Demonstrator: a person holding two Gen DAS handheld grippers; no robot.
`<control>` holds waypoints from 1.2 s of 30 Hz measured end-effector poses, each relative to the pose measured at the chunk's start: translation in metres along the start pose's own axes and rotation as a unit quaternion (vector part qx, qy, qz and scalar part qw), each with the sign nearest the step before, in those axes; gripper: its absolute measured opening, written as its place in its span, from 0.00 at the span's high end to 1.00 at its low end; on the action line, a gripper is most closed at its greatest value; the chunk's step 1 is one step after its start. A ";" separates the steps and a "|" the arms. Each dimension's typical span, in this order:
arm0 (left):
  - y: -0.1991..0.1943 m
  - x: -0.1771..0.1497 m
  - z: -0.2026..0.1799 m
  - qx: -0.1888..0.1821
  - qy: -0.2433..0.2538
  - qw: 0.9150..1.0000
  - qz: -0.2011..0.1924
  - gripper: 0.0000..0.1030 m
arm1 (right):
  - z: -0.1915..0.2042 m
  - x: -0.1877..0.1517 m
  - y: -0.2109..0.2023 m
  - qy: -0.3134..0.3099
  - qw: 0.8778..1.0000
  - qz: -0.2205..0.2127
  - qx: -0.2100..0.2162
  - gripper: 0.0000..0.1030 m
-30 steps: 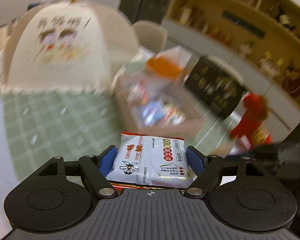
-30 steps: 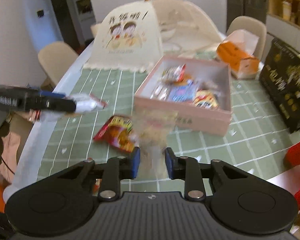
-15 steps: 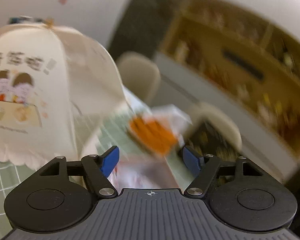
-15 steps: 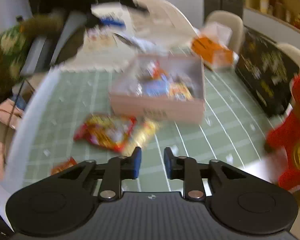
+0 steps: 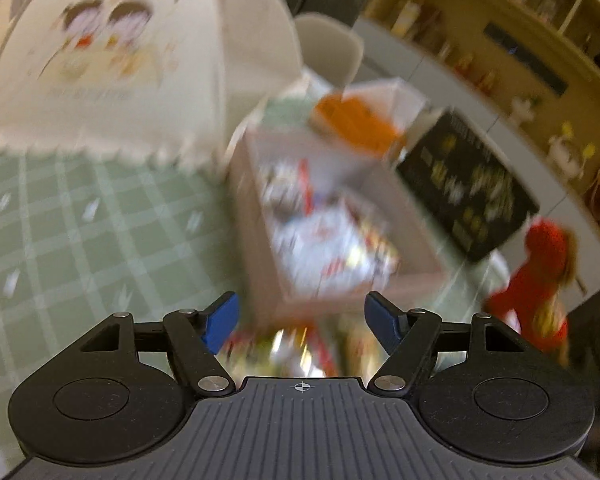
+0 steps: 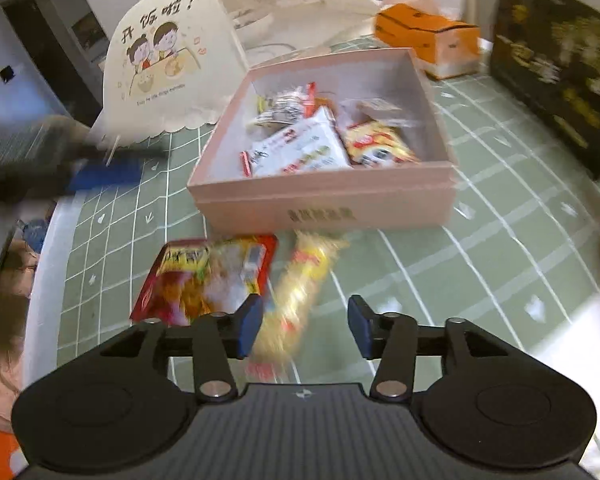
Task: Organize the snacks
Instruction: 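Lower the rice-stick bar into the pink box and open the right tool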
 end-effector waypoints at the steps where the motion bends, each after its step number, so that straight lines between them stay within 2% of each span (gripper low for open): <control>1: -0.005 -0.011 0.005 0.005 -0.003 1.000 0.007 0.27 | 0.004 0.005 0.012 -0.012 1.000 0.005 -0.010 0.53; 3: -0.017 -0.031 0.013 0.008 -0.013 1.000 0.017 0.27 | 0.012 0.011 0.031 -0.039 0.998 0.019 -0.034 0.53; 5: -0.030 -0.045 0.024 0.013 -0.027 0.999 0.020 0.27 | 0.015 0.012 0.043 -0.052 0.997 0.038 -0.041 0.55; 7: -0.040 -0.055 0.034 0.021 -0.042 0.999 0.020 0.27 | 0.020 0.010 0.044 -0.068 0.996 0.040 -0.037 0.69; 8: -0.045 -0.061 0.039 0.025 -0.051 0.998 0.019 0.27 | 0.022 0.008 0.042 -0.079 0.996 0.045 -0.026 0.72; 11: -0.054 -0.078 0.054 0.037 -0.073 0.996 0.023 0.27 | 0.024 -0.003 0.022 -0.091 0.995 0.048 0.014 0.73; 16: -0.052 -0.102 0.063 0.040 -0.102 0.993 0.045 0.27 | 0.020 -0.011 -0.027 -0.107 0.993 0.026 0.032 0.73; 20: -0.050 -0.105 0.056 0.025 -0.097 0.994 0.052 0.31 | 0.012 0.016 -0.074 -0.104 0.994 -0.023 0.039 0.73; 25: -0.056 -0.098 0.046 0.008 -0.085 0.995 0.045 0.32 | 0.010 0.092 -0.111 -0.122 0.984 -0.128 0.007 0.73; 29: -0.055 -0.099 0.044 0.016 -0.084 0.995 0.054 0.32 | 0.002 0.144 -0.090 -0.102 0.986 -0.129 -0.026 0.68; 30: -0.056 -0.099 0.044 0.021 -0.082 0.995 0.055 0.32 | -0.002 0.150 -0.085 -0.090 0.987 -0.129 -0.041 0.62; 32: -0.058 -0.103 0.046 0.035 -0.074 0.995 0.058 0.32 | -0.005 0.149 -0.080 -0.088 0.986 -0.134 -0.052 0.53; 33: -0.059 -0.104 0.047 0.042 -0.072 0.995 0.061 0.32 | -0.004 0.144 -0.079 -0.089 0.986 -0.133 -0.043 0.47; 36: -0.055 -0.110 0.052 0.050 -0.084 0.992 0.080 0.32 | 0.003 0.120 -0.061 -0.114 0.988 -0.101 -0.015 0.44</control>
Point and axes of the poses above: each gripper's, at about its wrist camera, not at the fingertips, and y roughly the way its jaws point, z to its left, x to its top, the point moved 3 cm from there along y, roughly the way its jaws point, and after that the axes turned 7 degrees about -y, right-handed, at the moved point
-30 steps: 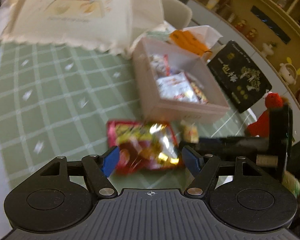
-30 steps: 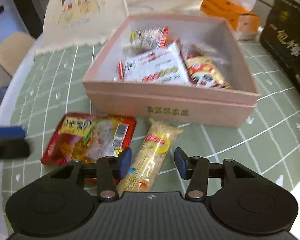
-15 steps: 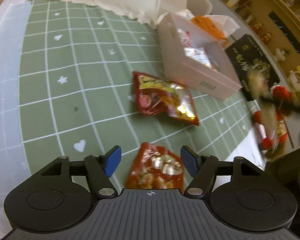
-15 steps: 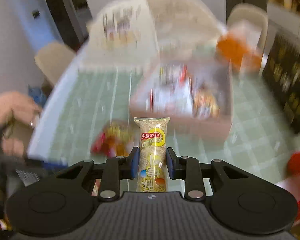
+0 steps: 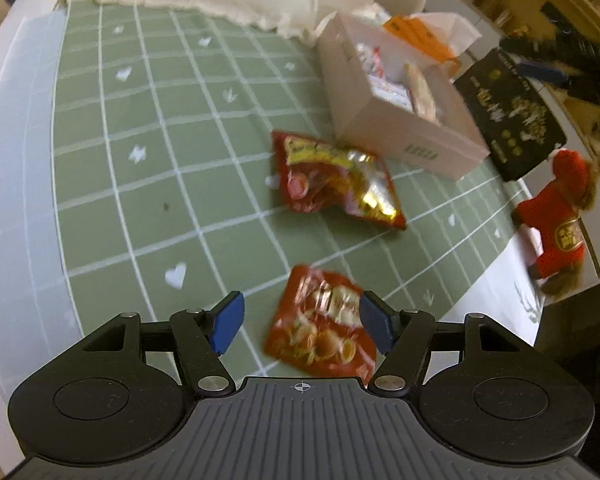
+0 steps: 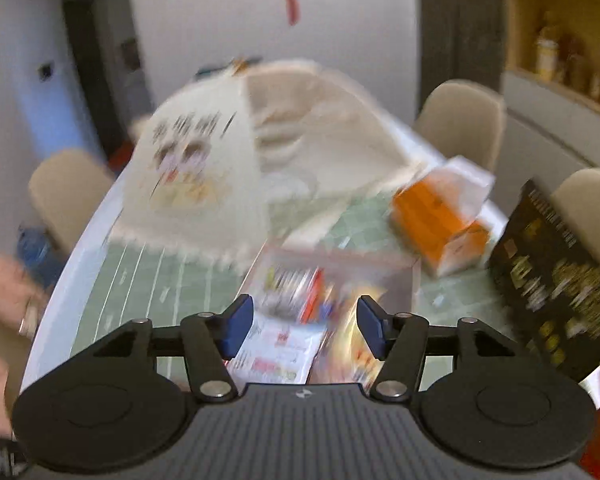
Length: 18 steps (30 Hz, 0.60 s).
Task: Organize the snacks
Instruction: 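Lower the rice-stick bar into the pink box and open the right tool, then grasp the red pouch on the table with the left tool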
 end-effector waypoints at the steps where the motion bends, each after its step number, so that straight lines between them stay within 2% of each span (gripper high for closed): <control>1: 0.003 -0.001 0.002 -0.003 -0.009 1.000 0.008 0.33 | 0.008 -0.012 0.002 -0.016 1.000 0.015 0.013 0.44; 3: 0.006 0.001 0.004 -0.008 -0.019 1.000 0.011 0.34 | 0.028 -0.038 0.009 -0.039 0.998 0.045 0.036 0.44; 6: 0.005 0.008 0.005 0.006 -0.024 1.000 -0.005 0.35 | 0.064 -0.084 0.020 -0.060 0.991 0.094 0.077 0.44; 9: -0.001 0.017 0.005 0.033 -0.012 0.999 -0.025 0.35 | 0.104 -0.118 0.028 -0.139 0.981 0.112 0.073 0.44; 12: -0.008 0.020 0.005 0.049 0.004 0.998 -0.033 0.35 | 0.123 -0.123 0.029 -0.173 0.979 0.092 0.059 0.44; 18: -0.012 0.013 0.001 0.066 0.025 0.997 -0.035 0.35 | 0.113 -0.099 0.055 -0.113 0.988 0.082 0.059 0.42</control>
Point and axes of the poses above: each gripper's, at about its wrist camera, not at the fingertips, and y roughly the way its jaws point, z to its left, x to its top, the point moved 3 cm from there along y, roughly the way its jaws point, and after that the axes turned 7 degrees about -y, right-handed, at the moved point
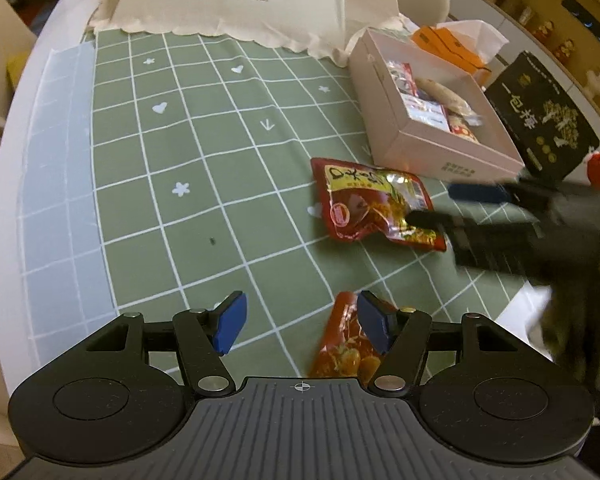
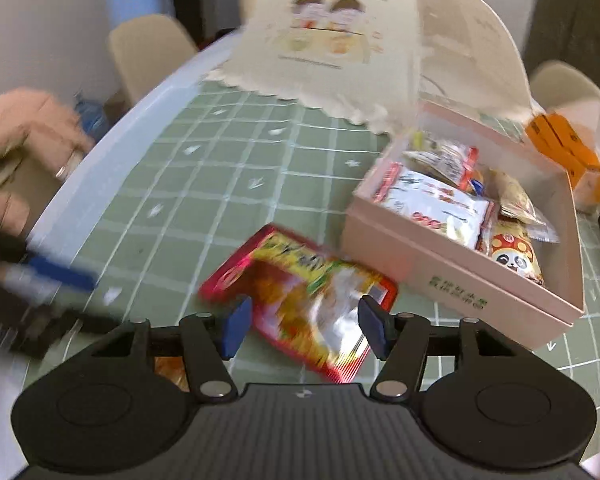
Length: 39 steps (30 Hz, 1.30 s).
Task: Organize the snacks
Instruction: 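Grasp the red pouch on the table with the left tool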
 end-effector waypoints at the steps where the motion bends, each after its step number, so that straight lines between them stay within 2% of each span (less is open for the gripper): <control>1: -0.001 -0.001 0.000 0.000 0.002 1.000 0.001 0.35 | -0.007 0.003 0.009 0.018 1.000 0.005 -0.003 0.42; 6: -0.003 -0.005 -0.001 0.001 0.005 1.000 0.002 0.35 | -0.019 0.005 0.042 0.062 0.998 0.021 -0.007 0.42; 7: -0.004 -0.006 0.001 0.003 0.004 1.000 0.001 0.35 | -0.015 0.004 0.041 0.062 0.998 0.021 0.011 0.42; 10: -0.004 -0.004 0.014 0.012 -0.020 1.000 -0.003 0.36 | 0.012 -0.001 0.032 0.049 0.992 0.034 0.108 0.38; 12: -0.005 -0.001 0.026 0.014 -0.048 0.999 -0.007 0.36 | 0.035 -0.007 0.022 0.014 0.990 0.036 0.137 0.38; 14: -0.007 0.002 0.036 0.015 -0.077 0.997 -0.013 0.36 | 0.054 -0.015 0.013 -0.019 0.990 0.034 0.138 0.38; 17: -0.008 0.006 0.044 0.009 -0.100 0.995 -0.017 0.36 | 0.078 -0.030 0.003 -0.073 0.988 0.032 0.129 0.38; 21: -0.006 0.007 0.039 0.000 -0.095 0.995 -0.012 0.36 | 0.084 -0.051 -0.003 -0.118 0.989 0.032 0.088 0.37; 24: 0.002 0.007 0.030 -0.017 -0.086 0.996 -0.002 0.36 | 0.067 -0.057 -0.012 -0.094 0.993 0.034 0.059 0.41; 27: 0.011 0.011 0.019 -0.051 -0.083 0.995 0.003 0.36 | 0.045 -0.064 -0.018 -0.059 0.997 0.039 0.032 0.44; 30: 0.020 0.022 0.007 -0.086 -0.071 0.994 -0.004 0.36 | 0.016 -0.077 -0.022 -0.025 0.998 0.055 -0.018 0.46; 33: 0.033 0.045 -0.006 -0.093 -0.037 0.995 -0.025 0.36 | -0.013 -0.094 -0.022 0.017 0.995 0.081 -0.063 0.45; 36: 0.046 0.073 -0.022 -0.102 -0.002 0.993 -0.057 0.36 | -0.031 -0.103 -0.028 0.062 0.992 0.088 -0.070 0.44; 39: 0.067 0.094 -0.039 -0.114 0.044 0.990 -0.066 0.36 | -0.030 -0.108 -0.030 0.070 0.991 0.090 -0.074 0.43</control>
Point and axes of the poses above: each gripper's, at about its wrist camera, not at the fingertips, and y roughly the way its jaws point, z to its left, x to its top, the point moved 3 cm from there along y, roughly the way its jaws point, and after that the axes turned 7 degrees about -y, right-handed, at the moved point
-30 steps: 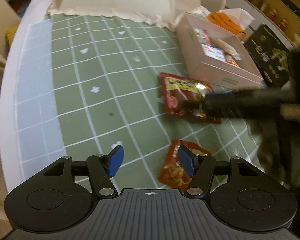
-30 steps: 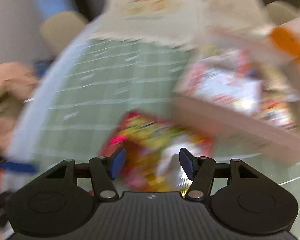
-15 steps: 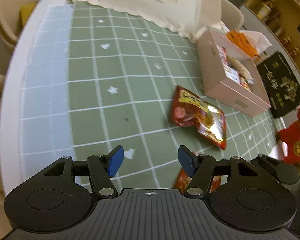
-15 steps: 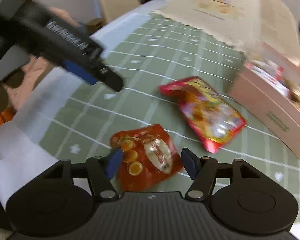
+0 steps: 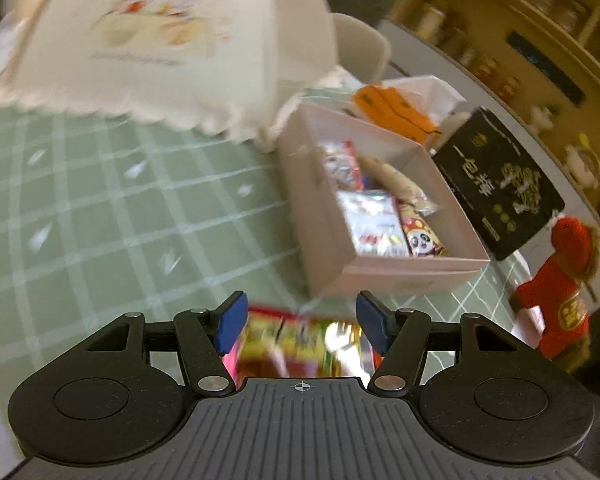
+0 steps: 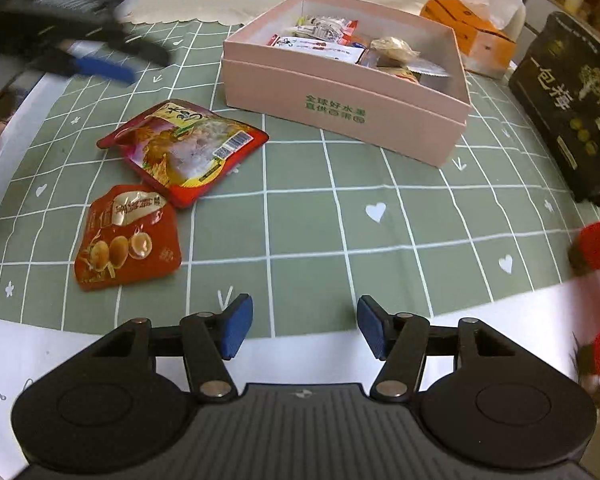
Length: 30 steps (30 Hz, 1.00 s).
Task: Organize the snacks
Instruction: 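Grasp the red pouch on the table with the left tool, then lift the red pouch with the left tool and adjust its grip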
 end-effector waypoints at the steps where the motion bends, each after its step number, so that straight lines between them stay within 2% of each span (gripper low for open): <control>1: 0.008 0.003 -0.002 -0.003 0.017 1.000 0.004 0.36 | 0.003 -0.001 -0.001 0.000 1.000 0.000 0.003 0.43; 5: 0.040 0.004 -0.004 0.017 0.065 0.997 0.038 0.43 | 0.019 0.006 -0.014 0.001 0.999 -0.023 0.033 0.43; 9: 0.053 0.000 0.002 0.012 0.071 0.995 0.067 0.46 | 0.047 0.032 -0.017 -0.023 0.996 -0.061 0.068 0.41; 11: 0.049 -0.003 0.005 0.008 0.081 0.994 0.070 0.52 | 0.059 0.045 -0.013 -0.039 0.994 -0.082 0.062 0.37; 13: 0.044 -0.006 0.009 0.006 0.078 0.994 0.080 0.59 | 0.070 0.055 -0.003 -0.052 0.994 -0.082 0.059 0.37; 15: 0.038 -0.009 0.014 0.001 0.072 0.993 0.090 0.61 | 0.080 0.058 0.008 -0.063 0.993 -0.067 0.070 0.37; 18: 0.026 -0.017 0.018 0.006 0.072 0.992 0.100 0.64 | 0.083 0.053 0.004 -0.082 0.991 -0.082 0.064 0.37; 23: 0.005 -0.041 0.019 0.008 0.052 0.993 0.110 0.64 | 0.051 0.030 -0.008 -0.085 0.992 -0.091 0.034 0.34; 26: -0.006 -0.055 0.018 0.004 0.032 0.993 0.114 0.64 | 0.020 0.015 -0.008 -0.067 0.995 -0.074 -0.015 0.34; 28: -0.012 -0.062 0.015 0.009 0.027 0.993 0.114 0.64 | -0.005 0.004 0.000 -0.043 0.996 -0.050 -0.057 0.31; 30: -0.022 -0.063 0.010 0.022 0.034 0.995 0.094 0.64 | -0.029 -0.004 -0.001 0.006 0.997 -0.047 -0.059 0.31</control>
Point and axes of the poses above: each gripper's, at about its wrist camera, not at the fingertips, and y roughly the way its jaws point, z to its left, x to its top, the point moved 3 cm from there along y, roughly the way its jaws point, and after that the axes turned 7 degrees about -y, right-handed, at the moved point
